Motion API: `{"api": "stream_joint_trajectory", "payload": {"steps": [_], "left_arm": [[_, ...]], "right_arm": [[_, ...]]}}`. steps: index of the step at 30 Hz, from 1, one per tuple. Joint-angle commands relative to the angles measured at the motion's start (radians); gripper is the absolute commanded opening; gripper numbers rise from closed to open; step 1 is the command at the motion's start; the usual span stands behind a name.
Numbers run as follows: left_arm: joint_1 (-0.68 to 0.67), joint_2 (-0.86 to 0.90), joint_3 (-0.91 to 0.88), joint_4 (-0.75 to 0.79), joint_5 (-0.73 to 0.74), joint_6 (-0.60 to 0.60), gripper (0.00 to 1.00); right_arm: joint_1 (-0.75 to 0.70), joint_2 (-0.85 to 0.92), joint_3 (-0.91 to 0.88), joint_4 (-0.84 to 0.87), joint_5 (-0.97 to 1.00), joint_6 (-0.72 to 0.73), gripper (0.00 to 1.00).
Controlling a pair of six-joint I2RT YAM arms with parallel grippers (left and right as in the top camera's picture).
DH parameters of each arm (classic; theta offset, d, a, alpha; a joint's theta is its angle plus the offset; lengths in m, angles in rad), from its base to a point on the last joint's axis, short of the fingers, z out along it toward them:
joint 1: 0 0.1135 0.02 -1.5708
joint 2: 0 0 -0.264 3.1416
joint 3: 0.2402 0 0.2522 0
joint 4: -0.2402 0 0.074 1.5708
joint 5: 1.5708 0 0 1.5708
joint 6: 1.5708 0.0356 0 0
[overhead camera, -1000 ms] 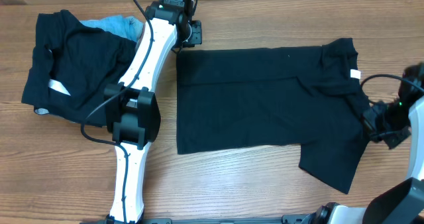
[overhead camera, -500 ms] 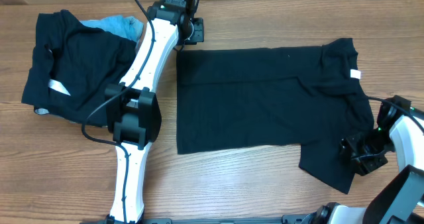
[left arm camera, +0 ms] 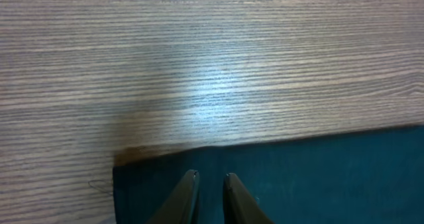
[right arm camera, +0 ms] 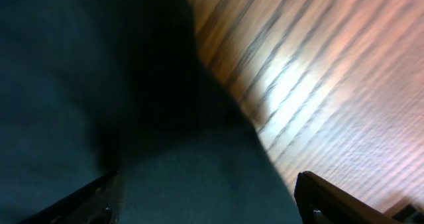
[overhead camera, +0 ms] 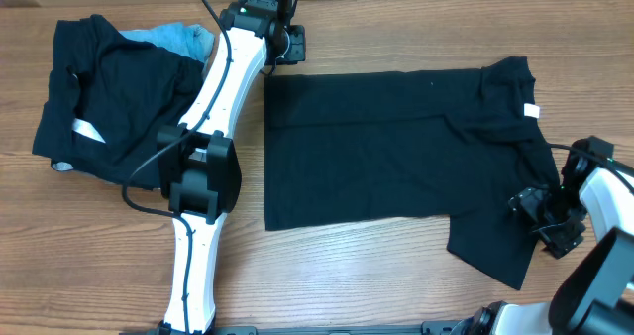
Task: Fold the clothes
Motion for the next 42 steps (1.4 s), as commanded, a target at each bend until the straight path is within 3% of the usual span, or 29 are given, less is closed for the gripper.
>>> {"api": "stream_joint_trajectory", "payload": {"steps": [1, 3, 7, 9, 11, 14, 19, 23, 25, 27, 30, 35, 38, 42], "left_arm": [[-0.002, -0.005, 0.019, 0.011, 0.007, 0.016, 0.18], [-0.002, -0.005, 0.019, 0.011, 0.007, 0.016, 0.18], [-0.002, -0.005, 0.019, 0.011, 0.007, 0.016, 0.18], [-0.002, -0.005, 0.019, 0.012, 0.007, 0.016, 0.18], [-0.004, -0.005, 0.019, 0.012, 0.007, 0.016, 0.18], [-0.004, -0.005, 0.019, 0.014, 0.007, 0.016, 0.18], [-0.004, -0.005, 0.019, 0.015, 0.007, 0.016, 0.18], [-0.004, -0.005, 0.019, 0.016, 0.007, 0.024, 0.18], [-0.004, -0.005, 0.019, 0.022, 0.007, 0.035, 0.18], [-0.004, -0.005, 0.019, 0.035, 0.007, 0.035, 0.18], [-0.004, -0.005, 0.019, 0.052, 0.007, 0.034, 0.19], [-0.004, -0.005, 0.019, 0.069, 0.007, 0.034, 0.20], [-0.004, -0.005, 0.019, 0.069, 0.007, 0.034, 0.20], [-0.004, -0.005, 0.019, 0.071, 0.007, 0.034, 0.21]], "right_arm": [[-0.002, 0.069, -0.005, 0.002, -0.042, -0.034, 0.86], [-0.002, 0.107, -0.005, 0.008, -0.057, -0.035, 0.83], [-0.002, 0.121, -0.005, 0.007, -0.114, -0.035, 0.59], [-0.002, 0.121, -0.005, 0.008, -0.156, -0.035, 0.41], [-0.002, 0.121, -0.005, 0.008, -0.180, -0.035, 0.32], [-0.002, 0.121, -0.004, 0.003, -0.180, -0.039, 0.04], [-0.002, 0.121, 0.046, -0.030, -0.191, -0.038, 0.04], [-0.004, 0.105, 0.201, -0.134, -0.203, -0.034, 0.04], [-0.004, 0.077, 0.274, -0.180, -0.189, -0.042, 0.54], [-0.004, 0.055, 0.285, -0.216, -0.180, -0.084, 0.64], [-0.004, 0.056, 0.269, -0.301, -0.129, -0.086, 0.72], [-0.004, 0.056, 0.167, -0.301, -0.127, -0.058, 0.69], [0.000, 0.057, 0.093, -0.248, -0.144, -0.056, 0.57], [0.006, 0.057, 0.054, -0.187, -0.143, -0.056, 0.55]]}}
